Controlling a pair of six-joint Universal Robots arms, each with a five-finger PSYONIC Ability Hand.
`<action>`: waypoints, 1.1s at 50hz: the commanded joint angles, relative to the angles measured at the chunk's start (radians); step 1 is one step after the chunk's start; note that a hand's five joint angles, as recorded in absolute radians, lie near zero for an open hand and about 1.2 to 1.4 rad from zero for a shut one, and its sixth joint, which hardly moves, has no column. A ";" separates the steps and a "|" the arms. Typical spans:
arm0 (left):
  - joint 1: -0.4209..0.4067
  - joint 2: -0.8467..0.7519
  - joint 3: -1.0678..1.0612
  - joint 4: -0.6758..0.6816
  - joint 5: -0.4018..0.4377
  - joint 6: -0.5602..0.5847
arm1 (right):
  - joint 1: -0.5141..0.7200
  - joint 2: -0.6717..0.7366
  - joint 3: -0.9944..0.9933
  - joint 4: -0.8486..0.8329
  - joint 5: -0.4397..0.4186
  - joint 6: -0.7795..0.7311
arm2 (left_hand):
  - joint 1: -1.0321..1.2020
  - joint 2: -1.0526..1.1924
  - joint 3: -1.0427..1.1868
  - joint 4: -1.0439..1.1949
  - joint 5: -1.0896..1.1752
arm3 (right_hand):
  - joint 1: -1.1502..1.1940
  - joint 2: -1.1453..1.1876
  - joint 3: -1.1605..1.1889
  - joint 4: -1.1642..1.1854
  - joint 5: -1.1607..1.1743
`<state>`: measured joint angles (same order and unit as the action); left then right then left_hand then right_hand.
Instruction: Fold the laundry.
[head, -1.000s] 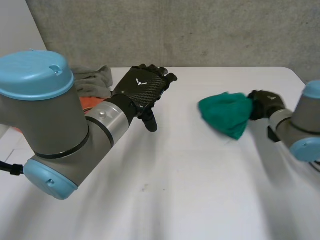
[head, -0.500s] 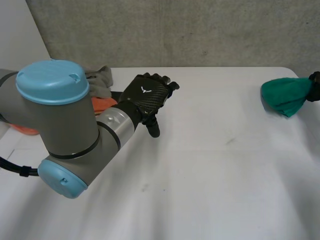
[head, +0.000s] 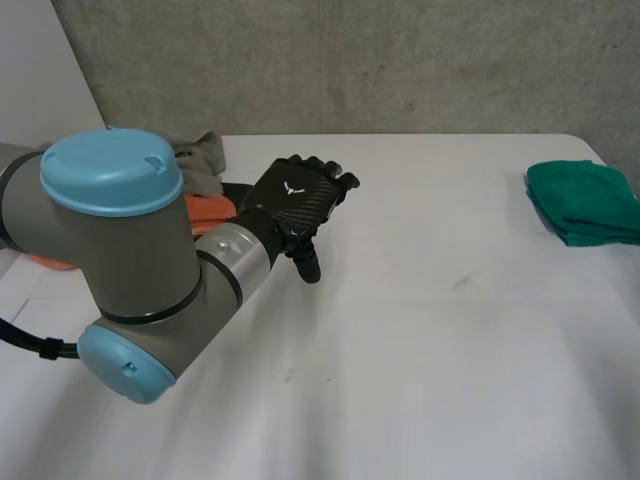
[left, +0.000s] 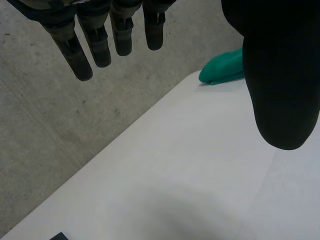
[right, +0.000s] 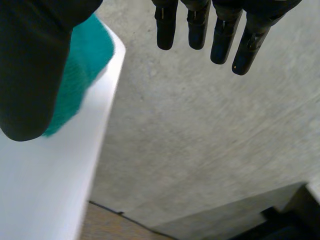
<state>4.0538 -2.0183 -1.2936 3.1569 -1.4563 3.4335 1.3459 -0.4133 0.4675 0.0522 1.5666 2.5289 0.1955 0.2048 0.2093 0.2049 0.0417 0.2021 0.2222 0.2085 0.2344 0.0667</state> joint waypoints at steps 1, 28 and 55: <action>0.010 0.035 -0.029 -0.001 0.001 -0.002 | 0.006 -0.326 0.361 -0.231 -0.069 -0.209 | 0.015 0.006 0.001 0.006 -0.006 | -0.028 -0.048 -0.034 -0.060 -0.067; 0.651 -0.124 0.175 0.184 0.215 0.049 | 0.591 -0.881 1.201 -0.439 -0.398 0.139 | 0.027 0.018 0.013 0.017 0.006 | -0.028 -0.048 -0.034 -0.060 -0.067; 0.630 -0.424 0.458 0.352 -0.008 0.211 | 0.518 -0.857 1.286 -0.318 -0.393 0.134 | 1.201 1.191 1.187 1.191 1.180 | -0.028 -0.048 -0.034 -0.060 -0.067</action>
<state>4.7357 -2.5813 -0.7385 3.3559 -1.3101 3.6552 1.8880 -1.2685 1.7457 -0.2680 1.1731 2.6631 1.1041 1.1827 1.1785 1.1916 0.9836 0.2021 0.2222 0.2085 0.2344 0.0667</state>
